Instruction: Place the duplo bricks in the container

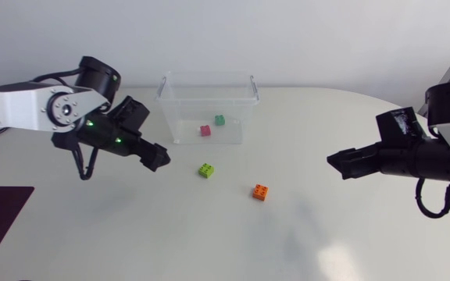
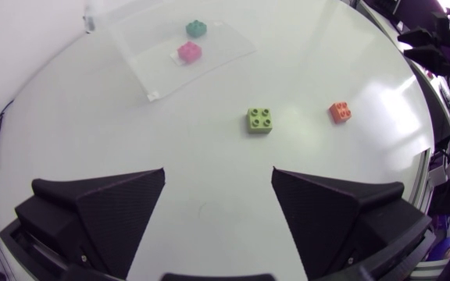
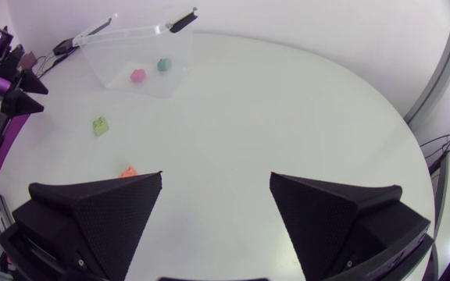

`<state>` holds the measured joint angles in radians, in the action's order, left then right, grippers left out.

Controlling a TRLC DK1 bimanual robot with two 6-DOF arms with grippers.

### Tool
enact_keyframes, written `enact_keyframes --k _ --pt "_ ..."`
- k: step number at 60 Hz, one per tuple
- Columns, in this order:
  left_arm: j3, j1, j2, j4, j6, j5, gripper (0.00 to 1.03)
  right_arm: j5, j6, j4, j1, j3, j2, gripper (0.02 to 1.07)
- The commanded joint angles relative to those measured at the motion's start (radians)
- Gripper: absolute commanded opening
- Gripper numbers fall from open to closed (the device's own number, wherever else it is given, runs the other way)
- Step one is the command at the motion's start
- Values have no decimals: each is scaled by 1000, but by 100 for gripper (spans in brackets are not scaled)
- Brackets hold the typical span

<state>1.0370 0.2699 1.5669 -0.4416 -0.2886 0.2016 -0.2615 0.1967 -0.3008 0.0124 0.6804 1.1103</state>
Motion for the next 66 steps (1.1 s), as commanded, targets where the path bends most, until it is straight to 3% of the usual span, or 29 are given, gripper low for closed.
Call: enact_keyframes --k 1,19,31,52,65,66 --pt "60 31 88 4 -27 15 99 -2 79 -40 -29 42 37 102" --pt "196 111 262 7 -21 67 97 -27 322 -204 -108 136 198 102" --pt "296 153 392 9 -24 67 96 -131 386 -169 -141 145 295 102" --pt "403 155 536 12 -17 67 92 -130 486 -153 -232 231 408 102" --pt "410 169 561 14 -7 55 85 -130 530 -162 -246 321 514 102" --pt "413 169 565 14 -3 48 80 -130 530 -162 -246 331 526 102"
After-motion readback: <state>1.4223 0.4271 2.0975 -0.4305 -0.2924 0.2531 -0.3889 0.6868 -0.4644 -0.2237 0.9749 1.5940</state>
